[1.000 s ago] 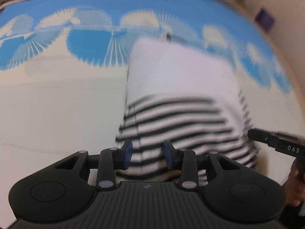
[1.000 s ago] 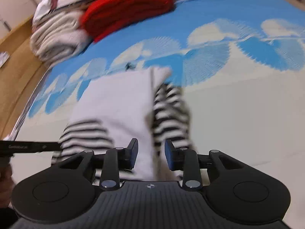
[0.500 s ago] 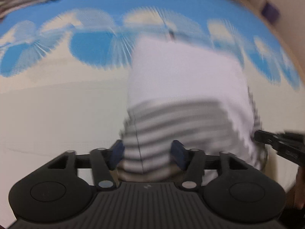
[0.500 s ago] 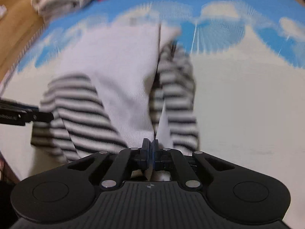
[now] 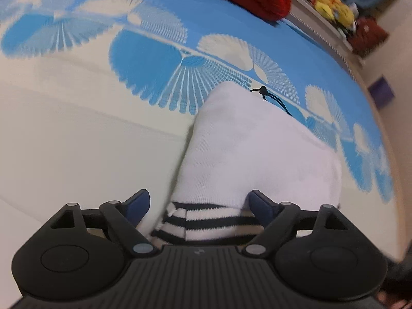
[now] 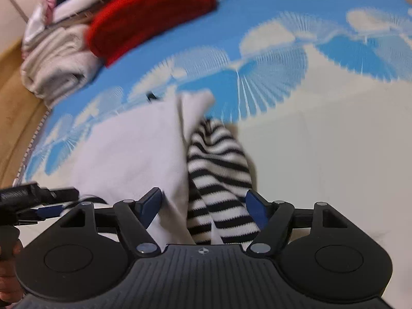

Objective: Fold small clothes

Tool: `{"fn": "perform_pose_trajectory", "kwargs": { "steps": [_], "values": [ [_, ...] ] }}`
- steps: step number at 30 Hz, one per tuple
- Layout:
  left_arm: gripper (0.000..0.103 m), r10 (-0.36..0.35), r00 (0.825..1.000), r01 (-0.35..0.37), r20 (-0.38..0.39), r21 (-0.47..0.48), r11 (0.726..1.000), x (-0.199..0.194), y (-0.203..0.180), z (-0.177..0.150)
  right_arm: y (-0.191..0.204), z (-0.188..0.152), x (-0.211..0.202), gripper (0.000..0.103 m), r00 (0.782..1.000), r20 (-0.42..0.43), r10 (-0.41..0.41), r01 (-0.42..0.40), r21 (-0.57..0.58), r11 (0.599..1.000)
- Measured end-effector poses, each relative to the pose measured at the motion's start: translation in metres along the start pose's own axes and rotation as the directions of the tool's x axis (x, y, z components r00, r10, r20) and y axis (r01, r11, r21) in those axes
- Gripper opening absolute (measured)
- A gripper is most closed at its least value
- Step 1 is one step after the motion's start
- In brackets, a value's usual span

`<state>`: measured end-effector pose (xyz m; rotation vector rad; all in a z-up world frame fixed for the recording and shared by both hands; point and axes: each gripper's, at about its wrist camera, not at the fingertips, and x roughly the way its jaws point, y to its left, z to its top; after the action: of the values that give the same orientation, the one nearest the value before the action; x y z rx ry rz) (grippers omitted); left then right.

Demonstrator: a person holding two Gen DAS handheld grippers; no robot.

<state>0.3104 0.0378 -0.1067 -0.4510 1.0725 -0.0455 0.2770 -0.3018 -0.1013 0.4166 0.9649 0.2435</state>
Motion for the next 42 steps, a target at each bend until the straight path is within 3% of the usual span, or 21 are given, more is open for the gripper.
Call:
{"fn": "perform_pose_trajectory", "kwargs": {
  "steps": [6, 9, 10, 13, 15, 17, 18, 21, 23, 25, 27, 29, 34, 37, 39, 41, 42],
  "values": [
    [0.090, -0.126, 0.989, 0.116, -0.074, -0.128, 0.985, 0.031, 0.016, 0.004, -0.001, -0.001, 0.021, 0.080, 0.999, -0.044, -0.006, 0.006, 0.003, 1.000],
    [0.090, -0.130, 0.989, 0.123, -0.071, -0.094, 0.988, 0.039, 0.011, 0.009, 0.001, -0.002, 0.026, 0.073, 0.999, -0.038, -0.003, 0.003, -0.005, 1.000],
    [0.089, -0.131, 0.989, 0.127, -0.068, -0.072, 0.989, 0.042, 0.008, 0.010, 0.005, -0.002, 0.027, 0.070, 1.000, -0.025, -0.007, 0.006, -0.020, 1.000],
    [0.085, -0.141, 0.988, 0.139, -0.071, -0.034, 0.990, 0.049, 0.003, 0.016, 0.017, -0.003, 0.030, 0.042, 1.000, 0.000, 0.012, -0.012, -0.068, 0.998],
    [0.075, -0.154, 0.985, 0.153, -0.072, -0.018, 0.988, 0.050, 0.002, 0.020, 0.022, -0.001, 0.031, 0.025, 1.000, 0.018, 0.010, -0.008, -0.077, 0.997],
    [0.052, -0.175, 0.983, 0.175, -0.061, -0.004, 0.984, 0.043, -0.001, 0.029, 0.025, 0.006, 0.028, 0.018, 0.998, 0.062, 0.014, -0.011, -0.062, 0.998],
    [0.050, -0.191, 0.981, 0.191, -0.038, 0.007, 0.982, 0.036, -0.003, 0.034, 0.026, 0.011, 0.022, 0.016, 0.994, 0.110, 0.026, -0.021, -0.045, 0.999],
    [0.050, -0.201, 0.978, 0.196, 0.064, 0.066, 0.978, 0.019, -0.012, 0.044, 0.031, 0.023, 0.006, 0.015, 0.969, 0.241, 0.060, -0.051, -0.039, 0.998],
    [0.056, -0.188, 0.977, 0.180, 0.102, 0.084, 0.980, 0.016, -0.013, 0.046, 0.037, 0.029, 0.003, 0.015, 0.955, 0.291, 0.062, -0.040, -0.080, 0.996],
    [0.060, -0.141, 0.984, 0.134, 0.106, 0.076, 0.988, 0.019, -0.012, 0.047, 0.047, 0.029, 0.009, 0.017, 0.952, 0.306, 0.010, 0.041, -0.159, 0.986],
    [0.060, -0.092, 0.993, 0.087, 0.078, 0.055, 0.995, 0.021, -0.006, 0.049, 0.057, 0.026, 0.019, 0.027, 0.949, 0.310, -0.063, 0.139, -0.229, 0.963],
    [0.061, -0.066, 0.995, 0.062, 0.069, 0.057, 0.996, 0.016, -0.001, 0.050, 0.059, 0.027, 0.027, 0.032, 0.944, 0.301, -0.136, 0.211, -0.232, 0.949],
    [0.061, -0.031, 0.992, 0.006, 0.124, 0.199, 0.980, -0.018, -0.011, 0.046, 0.056, 0.029, 0.007, 0.043, 0.912, 0.369, -0.177, 0.252, -0.166, 0.953],
    [0.061, -0.051, 0.993, 0.026, 0.107, 0.226, 0.974, -0.022, -0.013, 0.041, 0.058, 0.024, -0.008, 0.043, 0.921, 0.373, -0.109, 0.190, -0.188, 0.964],
    [0.061, -0.047, 0.998, 0.039, 0.030, 0.229, 0.973, -0.003, -0.009, 0.030, 0.064, 0.018, -0.007, 0.047, 0.943, 0.328, -0.063, 0.147, -0.237, 0.960],
    [0.069, 0.025, 0.999, -0.017, -0.034, 0.218, 0.976, 0.016, -0.001, 0.020, 0.065, 0.010, 0.012, 0.054, 0.982, 0.176, -0.072, 0.122, -0.293, 0.948],
    [0.069, 0.032, 0.999, -0.026, -0.028, 0.201, 0.979, 0.013, 0.000, 0.019, 0.065, 0.005, 0.023, 0.053, 0.985, 0.112, -0.129, 0.159, -0.325, 0.932]
  ]
}}
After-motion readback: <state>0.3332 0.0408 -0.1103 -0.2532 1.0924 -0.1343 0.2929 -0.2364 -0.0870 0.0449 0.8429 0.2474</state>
